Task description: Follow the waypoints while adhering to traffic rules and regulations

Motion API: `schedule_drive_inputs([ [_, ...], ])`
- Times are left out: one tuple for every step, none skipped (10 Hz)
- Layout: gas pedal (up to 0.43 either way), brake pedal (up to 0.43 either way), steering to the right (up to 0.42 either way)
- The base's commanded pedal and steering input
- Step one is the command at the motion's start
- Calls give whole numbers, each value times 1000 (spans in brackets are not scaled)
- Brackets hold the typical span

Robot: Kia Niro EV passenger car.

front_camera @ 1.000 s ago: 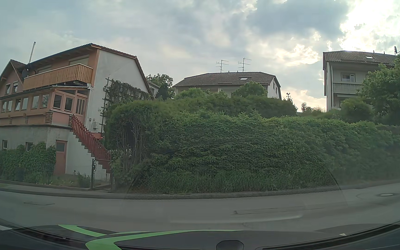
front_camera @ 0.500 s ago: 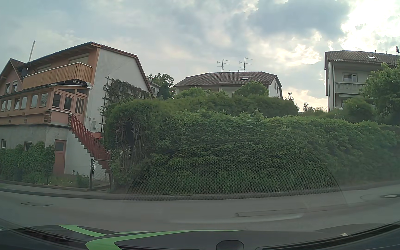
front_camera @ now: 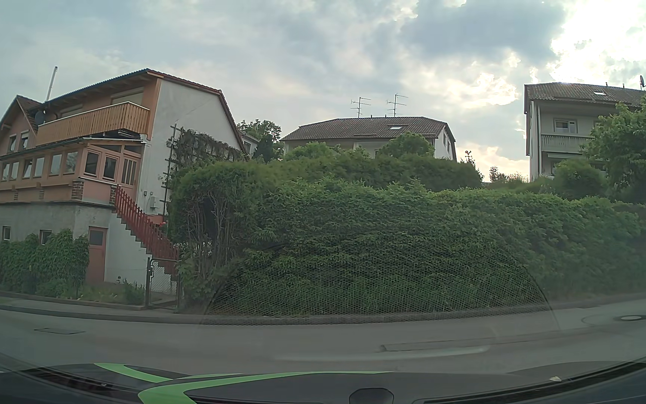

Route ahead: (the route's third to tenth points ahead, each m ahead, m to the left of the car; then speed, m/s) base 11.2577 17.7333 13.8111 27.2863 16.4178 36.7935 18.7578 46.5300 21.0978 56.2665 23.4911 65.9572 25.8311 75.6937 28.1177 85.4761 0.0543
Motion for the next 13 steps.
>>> schedule_drive_inputs([
  [0, 250, -48],
  [0, 250, -48],
  [0, 250, -48],
  [0, 256, -48],
  [0, 256, -48],
  [0, 256, -48],
  [0, 256, -48],
  [0, 256, -48],
  [0, 256, -48],
  [0, 226, -48],
  [0, 0, -48],
  [0, 0, -48],
  [0, 0, -48],
])
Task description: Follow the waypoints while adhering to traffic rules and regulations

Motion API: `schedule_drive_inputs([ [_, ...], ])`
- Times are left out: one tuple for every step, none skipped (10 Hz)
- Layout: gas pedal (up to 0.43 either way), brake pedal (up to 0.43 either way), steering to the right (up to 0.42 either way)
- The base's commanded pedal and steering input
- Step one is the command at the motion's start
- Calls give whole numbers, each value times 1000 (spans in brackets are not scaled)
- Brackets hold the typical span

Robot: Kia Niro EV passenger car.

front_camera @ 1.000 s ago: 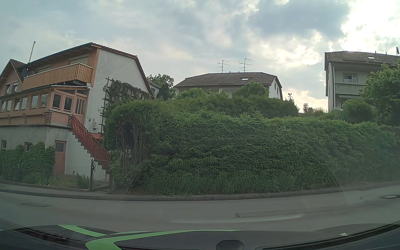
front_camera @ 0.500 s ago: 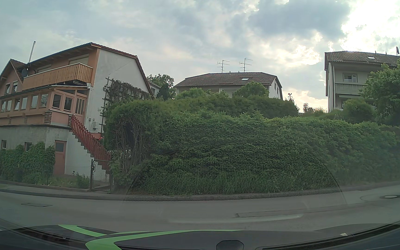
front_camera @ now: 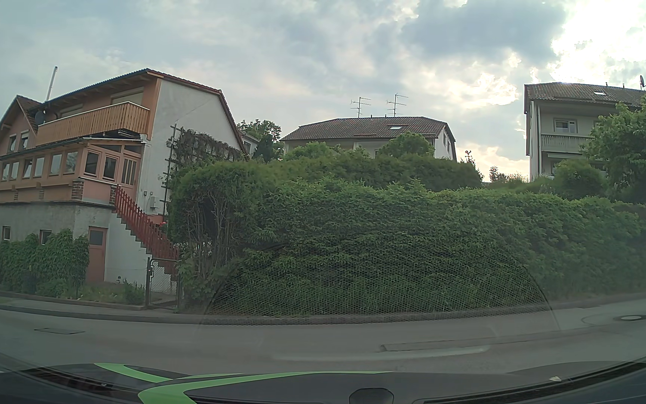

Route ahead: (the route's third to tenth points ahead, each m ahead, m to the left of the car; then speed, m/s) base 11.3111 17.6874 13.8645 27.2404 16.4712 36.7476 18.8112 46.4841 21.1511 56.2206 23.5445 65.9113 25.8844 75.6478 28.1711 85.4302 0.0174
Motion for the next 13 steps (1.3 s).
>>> schedule_drive_inputs([
  [39, 0, -48],
  [287, 0, -48],
  [370, 0, -48],
  [409, 0, -48],
  [409, 0, -48],
  [409, 0, -48],
  [409, 0, -48],
  [409, 0, -49],
  [409, 0, -48],
  [409, 0, -48],
  [409, 0, -48],
  [409, 0, -49],
  [429, 0, -54],
])
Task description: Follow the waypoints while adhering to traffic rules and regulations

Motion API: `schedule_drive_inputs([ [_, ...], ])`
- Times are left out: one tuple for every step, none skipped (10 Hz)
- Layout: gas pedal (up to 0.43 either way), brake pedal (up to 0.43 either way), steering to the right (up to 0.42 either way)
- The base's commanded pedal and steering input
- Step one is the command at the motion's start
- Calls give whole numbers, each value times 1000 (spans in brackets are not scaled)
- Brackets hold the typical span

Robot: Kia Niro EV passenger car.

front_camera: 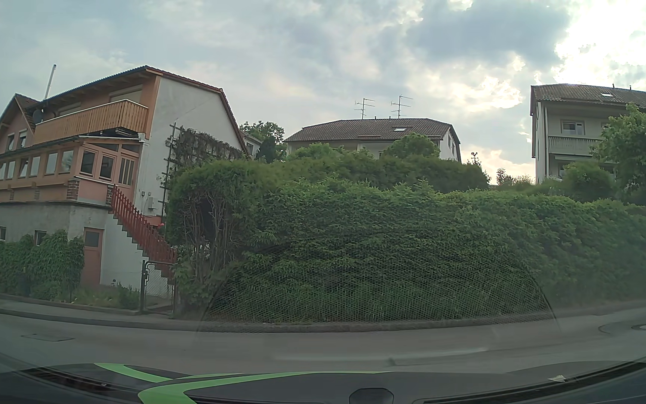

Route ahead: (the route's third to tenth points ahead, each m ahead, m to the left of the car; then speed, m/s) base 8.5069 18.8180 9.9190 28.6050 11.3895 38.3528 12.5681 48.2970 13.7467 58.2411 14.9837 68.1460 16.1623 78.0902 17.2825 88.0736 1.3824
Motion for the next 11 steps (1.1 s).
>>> schedule_drive_inputs([
  [429, 0, -72],
  [429, 0, -103],
  [429, 0, -136],
  [429, 0, -169],
  [421, 0, -216],
  [409, 0, -257],
  [378, 0, -306],
  [358, 0, -368],
  [339, 0, -409],
  [339, 0, -462],
  [339, 0, -512],
])
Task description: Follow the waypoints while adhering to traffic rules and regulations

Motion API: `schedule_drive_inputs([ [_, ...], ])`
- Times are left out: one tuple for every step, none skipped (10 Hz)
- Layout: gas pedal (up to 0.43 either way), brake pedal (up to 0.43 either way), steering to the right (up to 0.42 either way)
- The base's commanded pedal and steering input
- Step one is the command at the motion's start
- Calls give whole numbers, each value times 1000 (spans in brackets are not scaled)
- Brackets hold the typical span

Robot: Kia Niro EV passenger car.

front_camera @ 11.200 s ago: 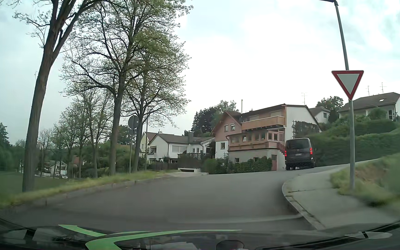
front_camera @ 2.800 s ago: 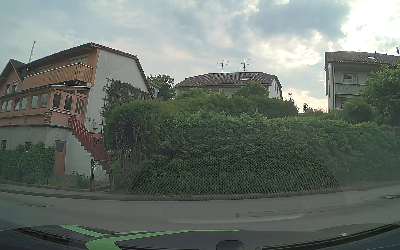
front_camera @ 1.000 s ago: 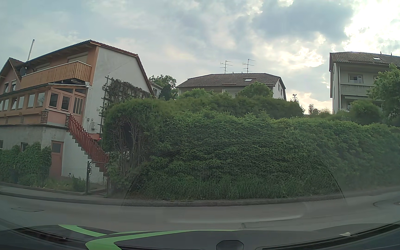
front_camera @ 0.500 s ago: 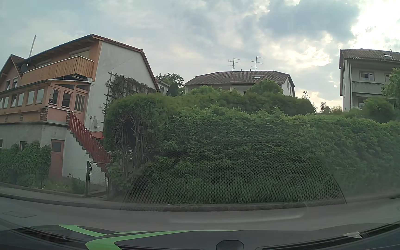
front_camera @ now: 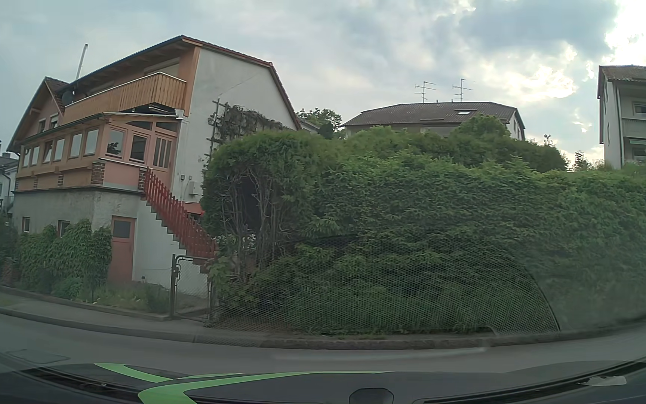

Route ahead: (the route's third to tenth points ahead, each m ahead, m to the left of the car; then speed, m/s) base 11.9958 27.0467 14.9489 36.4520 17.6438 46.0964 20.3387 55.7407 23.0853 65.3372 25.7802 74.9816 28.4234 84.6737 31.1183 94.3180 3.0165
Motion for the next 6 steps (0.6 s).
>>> schedule_drive_inputs([
  [331, 0, -550],
  [299, 0, -584],
  [287, 0, -609],
  [287, 0, -620],
  [287, 0, -625],
  [260, 0, -625],
])
